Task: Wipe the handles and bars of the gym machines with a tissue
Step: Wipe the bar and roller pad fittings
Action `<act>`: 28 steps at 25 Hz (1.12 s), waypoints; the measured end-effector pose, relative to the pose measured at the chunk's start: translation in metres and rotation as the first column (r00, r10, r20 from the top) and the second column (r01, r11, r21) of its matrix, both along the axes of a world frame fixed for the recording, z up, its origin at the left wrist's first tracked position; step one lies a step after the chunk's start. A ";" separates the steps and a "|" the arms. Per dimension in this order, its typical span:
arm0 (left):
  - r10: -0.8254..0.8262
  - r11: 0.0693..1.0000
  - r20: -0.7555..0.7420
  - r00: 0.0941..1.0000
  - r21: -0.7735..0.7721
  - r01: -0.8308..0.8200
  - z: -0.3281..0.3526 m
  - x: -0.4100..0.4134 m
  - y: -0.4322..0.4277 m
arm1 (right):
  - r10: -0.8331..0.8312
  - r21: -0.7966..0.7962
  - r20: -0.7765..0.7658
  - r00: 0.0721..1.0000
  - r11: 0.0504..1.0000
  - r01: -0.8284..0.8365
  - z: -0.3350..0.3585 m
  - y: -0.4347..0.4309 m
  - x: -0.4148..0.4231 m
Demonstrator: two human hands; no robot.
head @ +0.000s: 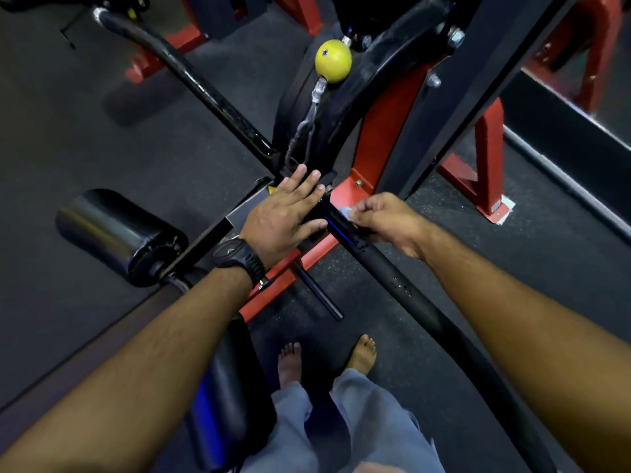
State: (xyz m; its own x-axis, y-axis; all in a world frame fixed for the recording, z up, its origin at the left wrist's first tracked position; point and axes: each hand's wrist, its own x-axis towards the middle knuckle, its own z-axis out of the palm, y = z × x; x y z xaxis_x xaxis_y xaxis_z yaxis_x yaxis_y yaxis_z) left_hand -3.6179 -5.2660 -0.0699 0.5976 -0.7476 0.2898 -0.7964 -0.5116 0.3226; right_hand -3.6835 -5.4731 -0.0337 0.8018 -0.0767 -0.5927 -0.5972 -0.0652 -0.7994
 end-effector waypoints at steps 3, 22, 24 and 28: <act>0.060 0.997 -0.064 0.996 0.053 -0.056 0.007 -0.011 -0.002 | 0.081 -0.253 0.215 0.973 0.967 -0.024 0.004 -0.005 -0.008; 0.091 0.994 -0.220 0.971 0.072 -0.077 0.015 -0.026 -0.005 | 0.736 -0.915 0.275 0.618 0.399 -0.067 0.007 -0.003 -0.099; 0.073 0.996 -0.208 0.975 0.064 -0.061 0.012 -0.024 -0.002 | 0.760 -0.938 0.170 0.628 0.319 -0.133 0.013 0.005 -0.094; 0.039 0.999 -0.089 0.995 0.002 -0.039 0.002 -0.017 -0.004 | 0.948 -0.981 -0.171 0.268 -0.140 -0.133 0.018 0.028 -0.061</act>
